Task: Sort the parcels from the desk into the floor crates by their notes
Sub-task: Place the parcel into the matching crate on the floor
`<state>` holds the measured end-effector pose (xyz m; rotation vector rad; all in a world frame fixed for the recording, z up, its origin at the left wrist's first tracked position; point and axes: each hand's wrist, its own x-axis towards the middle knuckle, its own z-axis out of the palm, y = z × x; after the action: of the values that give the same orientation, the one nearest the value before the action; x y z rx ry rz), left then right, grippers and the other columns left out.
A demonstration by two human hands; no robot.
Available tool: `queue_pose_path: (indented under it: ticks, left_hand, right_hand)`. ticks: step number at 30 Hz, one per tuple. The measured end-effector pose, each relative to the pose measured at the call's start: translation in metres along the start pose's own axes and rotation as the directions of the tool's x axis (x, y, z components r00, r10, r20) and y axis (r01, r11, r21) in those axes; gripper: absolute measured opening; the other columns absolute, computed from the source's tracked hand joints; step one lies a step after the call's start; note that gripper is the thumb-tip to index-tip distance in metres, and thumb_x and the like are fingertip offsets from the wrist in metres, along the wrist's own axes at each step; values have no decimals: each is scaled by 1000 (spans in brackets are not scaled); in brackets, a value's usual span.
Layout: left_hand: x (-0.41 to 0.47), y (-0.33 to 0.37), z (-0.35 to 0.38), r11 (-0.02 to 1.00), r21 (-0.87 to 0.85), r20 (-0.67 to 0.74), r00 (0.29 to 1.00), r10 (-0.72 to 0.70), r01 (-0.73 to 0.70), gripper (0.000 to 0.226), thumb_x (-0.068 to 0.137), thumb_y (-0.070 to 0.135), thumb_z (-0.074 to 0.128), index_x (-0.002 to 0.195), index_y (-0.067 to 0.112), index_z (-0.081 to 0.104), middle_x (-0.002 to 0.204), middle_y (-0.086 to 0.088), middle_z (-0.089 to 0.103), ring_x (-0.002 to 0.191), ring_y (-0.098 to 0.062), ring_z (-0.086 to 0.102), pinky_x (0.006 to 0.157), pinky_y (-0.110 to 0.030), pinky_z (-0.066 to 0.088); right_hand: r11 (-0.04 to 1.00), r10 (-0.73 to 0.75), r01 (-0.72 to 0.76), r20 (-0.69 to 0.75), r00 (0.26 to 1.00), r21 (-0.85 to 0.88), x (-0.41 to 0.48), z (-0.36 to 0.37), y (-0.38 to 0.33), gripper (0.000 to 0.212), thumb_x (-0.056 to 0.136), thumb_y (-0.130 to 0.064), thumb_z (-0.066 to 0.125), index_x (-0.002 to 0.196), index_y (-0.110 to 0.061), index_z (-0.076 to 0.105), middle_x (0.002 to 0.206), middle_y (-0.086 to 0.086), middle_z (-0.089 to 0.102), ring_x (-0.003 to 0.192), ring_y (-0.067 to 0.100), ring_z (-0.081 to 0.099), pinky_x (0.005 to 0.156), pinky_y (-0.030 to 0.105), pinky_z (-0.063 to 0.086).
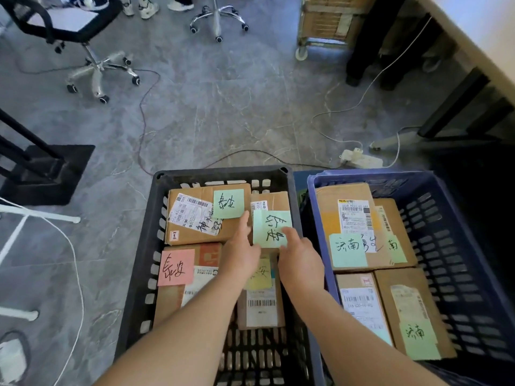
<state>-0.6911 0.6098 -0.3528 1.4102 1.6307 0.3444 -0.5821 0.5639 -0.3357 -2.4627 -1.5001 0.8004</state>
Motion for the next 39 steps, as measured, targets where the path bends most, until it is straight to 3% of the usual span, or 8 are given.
queue_pose_path:
  ticks: [6,8,12,18,24,30,35,39]
  left_hand:
    - [45,-10,6,999,-30,-3,1000,27,-27,72,92,1,54,150,34,27,136,11,56,114,-14,60,89,-34,54]
    - [57,-12,7,998,16,-14,998,63,-63,66,93,2,53,147,35,34,133,12,57,111,-15,60,90,-36,53]
    - [70,-14,6,962,225,23,988,151,-152,54,95,5,49,144,27,42,139,3,49,110,-18,58,91,-30,48]
    - [73,-21,-11,931,309,19,980,199,-195,53,96,12,51,145,26,40,139,4,46,114,-18,53,95,-39,49]
    - [45,-18,-38,846,420,138,944,298,-329,49,98,16,48,144,32,41,150,13,40,136,-14,37,107,-33,35]
    - [-5,11,-66,756,518,149,913,381,-400,48,99,26,47,146,27,37,139,5,48,123,-12,44,95,-25,38]
    - [-57,51,-80,680,614,199,913,356,-400,75,97,47,46,155,27,3,163,-5,1,148,-24,10,118,-39,14]
    - [-92,76,-91,559,664,298,862,410,-496,81,96,58,40,154,27,-8,162,-7,-14,150,-26,-4,121,-44,3]
  right_hand:
    - [992,-24,27,29,999,-120,31,15,-14,53,97,-7,43,146,-20,27,123,10,43,58,14,39,61,27,40]
    - [990,-28,35,55,998,-134,39,20,-21,50,96,-6,43,143,-16,30,132,14,37,73,20,49,65,28,43]
    - [974,-81,109,146,986,-198,54,32,-31,38,94,-3,47,131,-10,45,160,14,-3,115,28,52,74,32,41]
    - [963,-81,134,224,971,-235,65,46,-27,38,92,-2,48,130,-10,50,158,9,13,124,30,43,84,36,47]
    - [963,-96,128,141,985,-239,45,22,-30,40,92,-7,50,131,-15,45,150,8,26,128,26,38,83,35,47]
    - [948,-105,107,23,994,-301,1,-44,-35,32,94,-14,45,126,-16,47,130,5,40,119,23,41,74,30,40]
    - [935,-158,136,-43,986,-327,-54,-102,-37,44,94,-22,47,136,-18,38,144,7,33,130,27,32,97,35,38]
    - [910,-145,97,-88,986,-403,-103,-134,-25,60,96,-32,50,149,-23,24,158,10,16,144,31,15,115,41,17]
